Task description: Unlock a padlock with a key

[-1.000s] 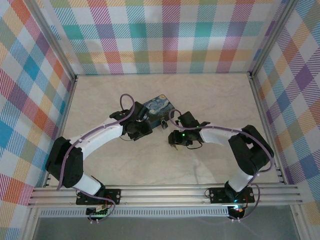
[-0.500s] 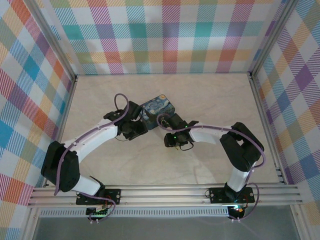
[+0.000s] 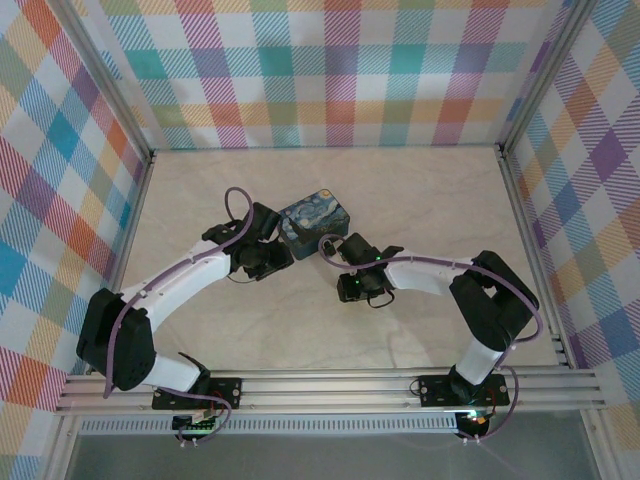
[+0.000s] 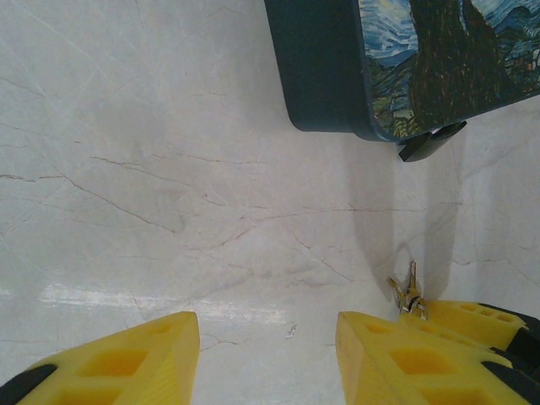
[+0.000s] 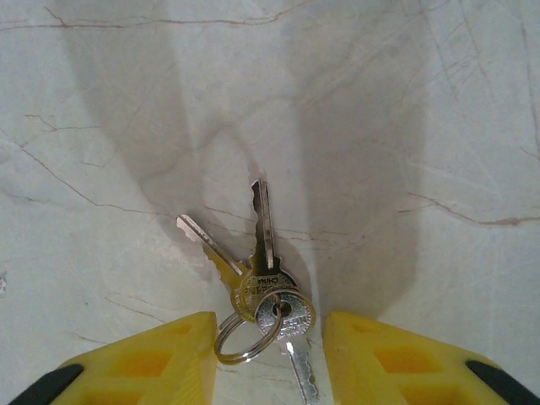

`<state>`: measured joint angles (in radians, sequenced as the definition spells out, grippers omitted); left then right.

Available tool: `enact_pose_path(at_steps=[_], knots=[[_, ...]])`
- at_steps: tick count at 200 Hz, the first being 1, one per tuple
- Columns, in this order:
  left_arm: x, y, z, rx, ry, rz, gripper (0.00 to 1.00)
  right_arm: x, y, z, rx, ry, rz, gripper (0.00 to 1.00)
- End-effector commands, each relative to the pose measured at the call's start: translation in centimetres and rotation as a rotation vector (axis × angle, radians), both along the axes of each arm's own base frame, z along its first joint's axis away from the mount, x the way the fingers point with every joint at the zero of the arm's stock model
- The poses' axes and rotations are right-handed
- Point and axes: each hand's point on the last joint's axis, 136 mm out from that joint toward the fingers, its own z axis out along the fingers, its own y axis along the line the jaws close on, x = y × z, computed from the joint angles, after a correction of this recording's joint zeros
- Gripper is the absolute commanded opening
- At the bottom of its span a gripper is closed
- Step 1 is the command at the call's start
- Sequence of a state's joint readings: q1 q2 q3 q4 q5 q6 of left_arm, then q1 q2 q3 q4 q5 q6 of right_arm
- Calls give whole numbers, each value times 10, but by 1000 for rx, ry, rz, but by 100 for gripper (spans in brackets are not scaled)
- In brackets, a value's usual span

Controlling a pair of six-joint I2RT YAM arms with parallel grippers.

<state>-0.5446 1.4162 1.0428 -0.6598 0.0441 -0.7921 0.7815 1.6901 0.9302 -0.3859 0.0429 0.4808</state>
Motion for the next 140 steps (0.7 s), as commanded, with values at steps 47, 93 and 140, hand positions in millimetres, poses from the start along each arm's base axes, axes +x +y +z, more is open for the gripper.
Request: enact_pose_path(at_steps=[47,93,140], knots=[[-4,6,6,-1,0,15,46,11,1,3,-46,-51,36,50],[-2,4,7,-6,-1,13,46,25,13,22,-30,-95,58,51],[-5,6,5,-2,2,11,46,26,10,9,-82,-75,85,48]])
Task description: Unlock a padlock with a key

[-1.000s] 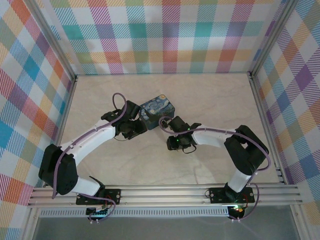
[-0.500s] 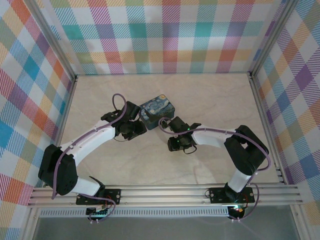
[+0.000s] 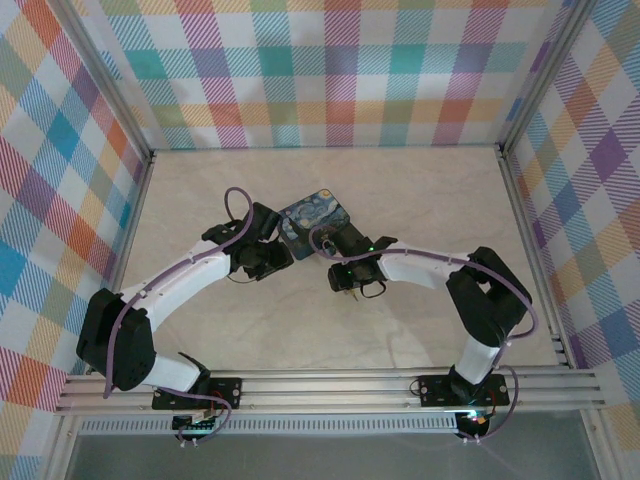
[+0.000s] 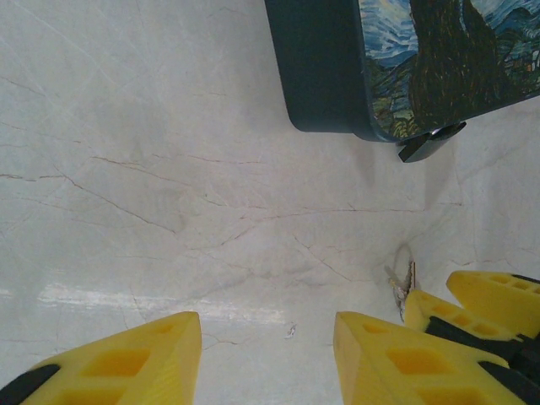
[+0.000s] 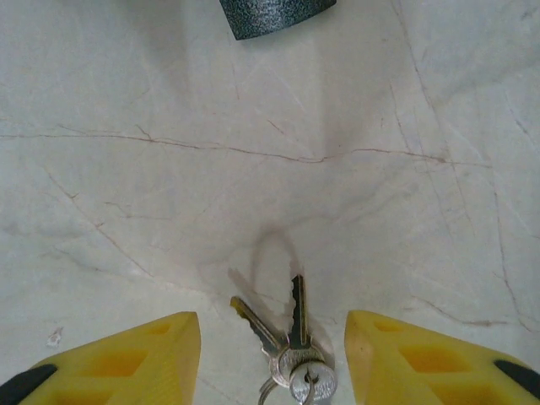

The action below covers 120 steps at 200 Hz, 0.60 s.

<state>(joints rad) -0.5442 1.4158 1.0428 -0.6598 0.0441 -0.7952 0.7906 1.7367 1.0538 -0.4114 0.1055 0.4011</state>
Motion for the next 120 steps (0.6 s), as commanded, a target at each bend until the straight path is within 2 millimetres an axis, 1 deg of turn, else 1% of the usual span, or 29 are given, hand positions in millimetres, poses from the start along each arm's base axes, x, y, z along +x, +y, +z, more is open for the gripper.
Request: enact_pose_path(at_steps=[1,29,48,66,105,120], knots=[[-5,6,5,-1,1,8,46,-3,-8,-11,-61,23,20,48],[-5,7,7,5,-4,5,46,-8,-16,-23,-93,40,17,47],[-4,8,9,12,-9,1,46,-11,-19,-31,-109,57,19,39],[-4,9,11,18,-13,1,46,-16,-23,-35,-112,69,10,35],[-4,10,12,22,-18,2,45,-20,-31,-37,-120,67,-4,23],[-4,10,11,21,-15,0,45,-20,-31,-35,-118,62,2,15]])
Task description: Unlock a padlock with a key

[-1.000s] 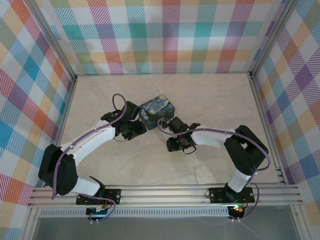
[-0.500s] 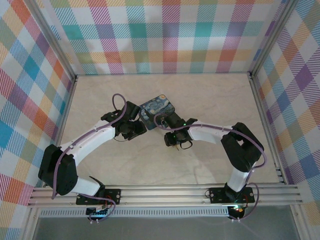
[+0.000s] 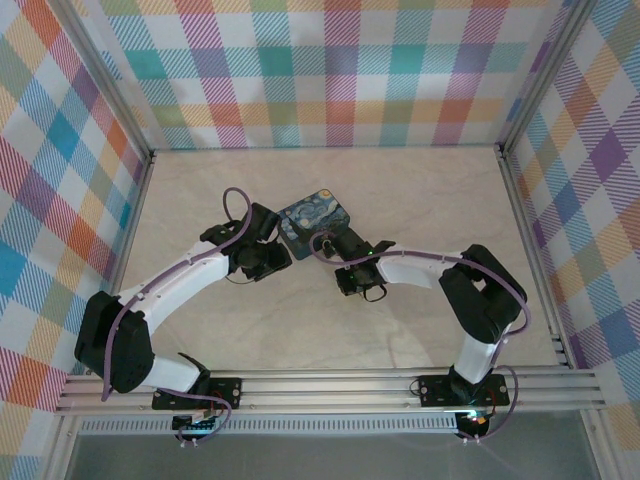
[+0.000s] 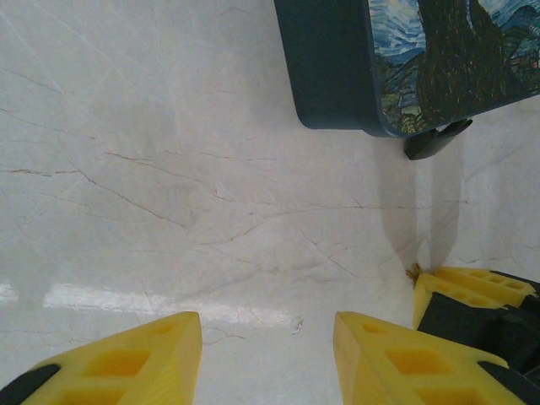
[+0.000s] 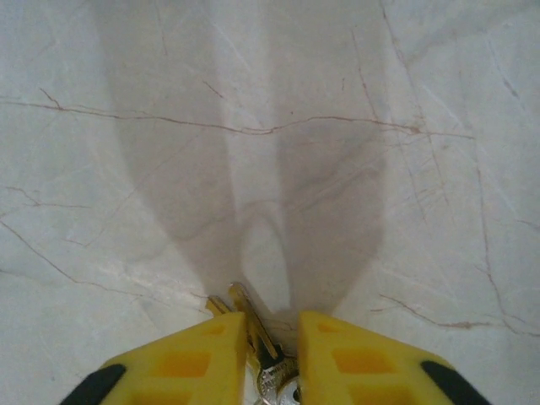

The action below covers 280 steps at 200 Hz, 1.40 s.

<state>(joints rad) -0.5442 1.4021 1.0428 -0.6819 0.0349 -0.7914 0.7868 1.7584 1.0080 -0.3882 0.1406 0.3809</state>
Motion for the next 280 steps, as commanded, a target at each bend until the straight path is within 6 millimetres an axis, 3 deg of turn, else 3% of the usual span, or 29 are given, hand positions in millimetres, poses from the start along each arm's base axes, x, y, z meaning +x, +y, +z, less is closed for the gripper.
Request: enact_pose_path(at_steps=[1,58,111,123,135,149,174,280], knots=[[-1,6,9,8,-17,0,45,-17,-17,-15,-58,59,-1,15],[-1,1,14,-14,-21,-21,45,-12,-2,15,73,20,43,4],[-7,-41,8,-97,12,-136,43,-9,2,42,246,4,61,1],[-7,-47,4,-106,23,-145,43,-8,0,48,253,-2,62,4],[-6,-50,1,-114,29,-143,43,-8,-4,52,235,-11,76,18],[-4,-52,1,-121,28,-143,43,-10,-11,48,190,-12,94,30],[-2,-50,3,-105,20,-144,43,-11,-23,35,111,11,79,35],[-3,-40,1,-68,18,-132,43,-3,-12,12,86,53,71,36]])
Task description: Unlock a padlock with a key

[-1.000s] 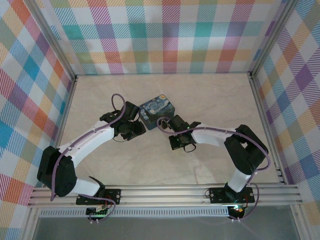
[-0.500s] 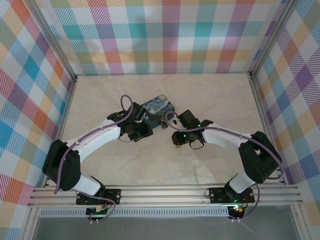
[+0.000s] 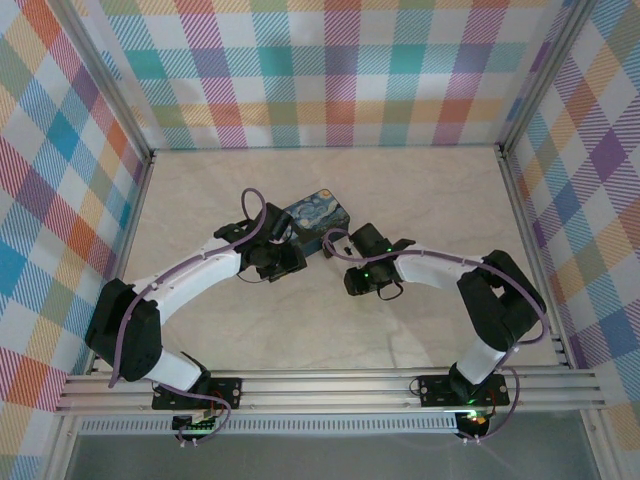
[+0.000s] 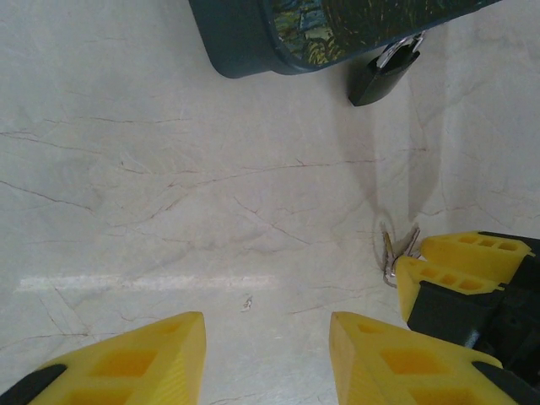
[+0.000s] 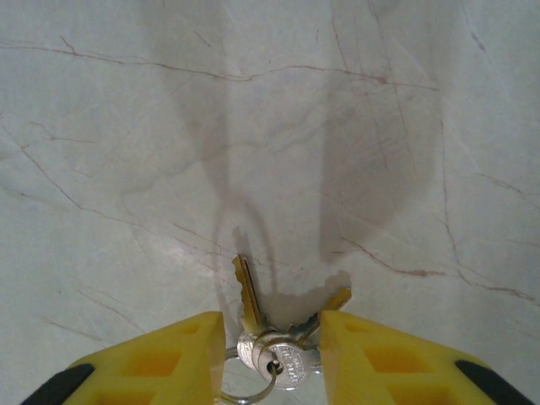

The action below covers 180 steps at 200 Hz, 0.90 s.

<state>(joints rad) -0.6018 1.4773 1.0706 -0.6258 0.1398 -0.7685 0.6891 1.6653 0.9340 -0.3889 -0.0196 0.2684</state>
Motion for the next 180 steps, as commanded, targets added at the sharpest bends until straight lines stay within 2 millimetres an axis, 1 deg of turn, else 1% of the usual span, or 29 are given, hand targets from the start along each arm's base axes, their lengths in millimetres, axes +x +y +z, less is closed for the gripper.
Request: enact_pose_path(at_steps=[1,20,39,62,78,97,106,124,136,140,149,164,180], knots=[[2,1,8,7,-19,-7,43,5,6,2,-13,-5,7,36],[3,1,8,8,-20,-7,43,4,3,-4,-64,2,1,36],[3,2,8,10,-20,-7,43,-2,0,-14,-104,30,-1,35],[3,2,9,12,-23,-7,43,-8,-9,-26,-162,45,-21,30],[4,3,9,15,-25,-8,43,-11,-15,-30,-188,48,-35,26],[5,4,11,15,-29,-6,43,-12,-19,-32,-209,45,-49,23],[5,5,11,17,-30,-4,43,-11,-22,-33,-223,44,-58,20],[5,6,10,20,-30,-5,43,-9,-25,-34,-233,35,-80,9],[3,6,8,20,-26,-6,43,-7,-21,-30,-209,23,-85,2],[3,6,7,20,-24,-6,43,-6,-20,-29,-200,21,-87,1],[1,6,5,15,-17,-6,43,-5,-15,-22,-171,16,-90,2],[-1,7,3,16,-16,-3,43,0,-6,-7,-119,-3,-94,15],[-1,8,5,15,-21,-3,43,6,2,16,-72,-36,-96,24]])
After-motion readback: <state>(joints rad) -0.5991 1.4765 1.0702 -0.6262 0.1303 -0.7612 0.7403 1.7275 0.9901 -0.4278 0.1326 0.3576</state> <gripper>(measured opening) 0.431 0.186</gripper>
